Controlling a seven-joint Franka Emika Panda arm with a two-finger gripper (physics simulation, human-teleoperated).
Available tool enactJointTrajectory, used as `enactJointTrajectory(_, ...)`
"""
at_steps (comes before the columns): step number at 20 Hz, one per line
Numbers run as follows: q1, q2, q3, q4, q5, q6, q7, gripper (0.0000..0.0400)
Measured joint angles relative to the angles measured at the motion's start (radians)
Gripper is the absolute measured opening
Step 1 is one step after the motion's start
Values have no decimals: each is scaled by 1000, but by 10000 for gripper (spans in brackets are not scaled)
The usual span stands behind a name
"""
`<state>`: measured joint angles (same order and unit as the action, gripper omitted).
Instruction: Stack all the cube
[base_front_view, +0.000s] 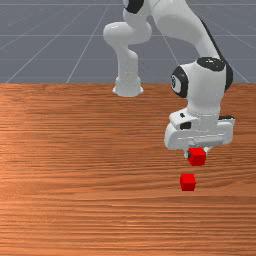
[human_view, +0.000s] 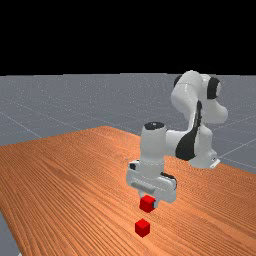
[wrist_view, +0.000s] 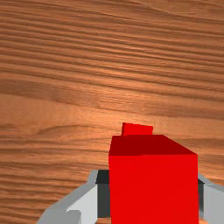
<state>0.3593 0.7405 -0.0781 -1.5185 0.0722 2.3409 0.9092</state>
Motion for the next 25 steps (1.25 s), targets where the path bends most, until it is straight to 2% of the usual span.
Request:
enactJointTrajectory(8, 7, 162, -26, 195, -29, -61, 28, 194)
enactJointTrajectory(15, 49, 137, -63, 136, -75, -58, 64, 194)
enactJointTrajectory(23, 58, 129, -70, 117, -85, -65, 69, 194)
enactJointTrajectory(24, 58, 129, -70, 117, -85, -67, 69, 275)
enactJointTrajectory(25, 58, 129, -71, 116, -86, -68, 69, 324)
